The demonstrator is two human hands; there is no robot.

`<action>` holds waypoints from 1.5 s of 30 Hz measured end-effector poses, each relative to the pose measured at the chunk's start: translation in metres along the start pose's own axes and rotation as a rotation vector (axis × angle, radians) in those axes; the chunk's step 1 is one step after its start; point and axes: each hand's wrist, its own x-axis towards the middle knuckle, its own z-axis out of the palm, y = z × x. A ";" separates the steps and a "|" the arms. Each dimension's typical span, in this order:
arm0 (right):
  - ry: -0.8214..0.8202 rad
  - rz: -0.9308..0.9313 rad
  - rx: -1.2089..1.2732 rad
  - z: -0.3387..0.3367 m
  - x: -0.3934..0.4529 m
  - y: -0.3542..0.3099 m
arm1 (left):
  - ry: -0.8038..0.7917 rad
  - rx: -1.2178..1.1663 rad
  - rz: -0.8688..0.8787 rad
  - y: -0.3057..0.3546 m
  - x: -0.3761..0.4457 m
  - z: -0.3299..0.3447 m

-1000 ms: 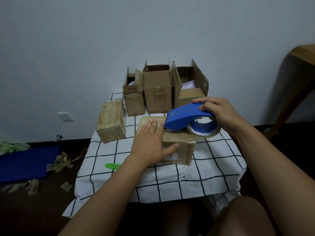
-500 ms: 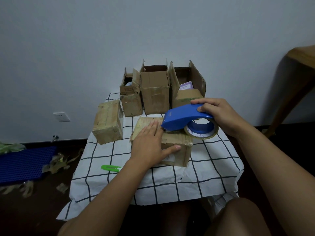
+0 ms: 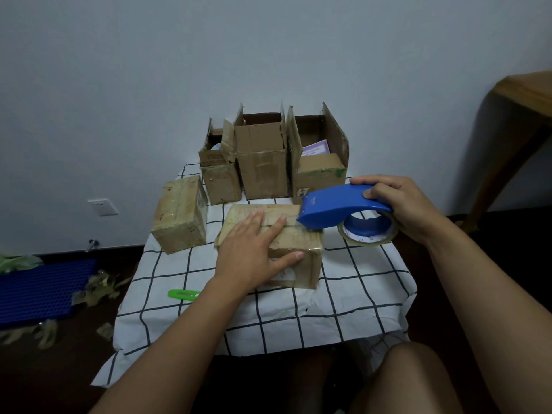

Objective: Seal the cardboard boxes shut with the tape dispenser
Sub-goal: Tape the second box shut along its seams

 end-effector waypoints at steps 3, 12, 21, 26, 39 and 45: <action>0.015 -0.004 -0.004 0.001 -0.002 0.004 | 0.007 0.000 0.000 0.002 -0.001 -0.003; 0.056 0.013 0.099 0.004 -0.010 0.011 | -0.030 0.078 0.159 0.030 0.003 -0.007; 0.067 0.016 0.160 0.004 -0.011 0.022 | -0.008 0.026 0.092 0.052 0.004 -0.003; 0.075 0.007 0.195 0.003 -0.013 0.028 | 0.052 0.002 0.121 0.059 0.007 0.002; 0.087 0.024 0.171 -0.027 -0.027 0.043 | -0.004 0.090 0.114 0.056 0.010 0.008; 0.070 0.011 0.122 -0.059 -0.039 0.044 | -0.010 0.064 0.108 0.057 0.009 0.007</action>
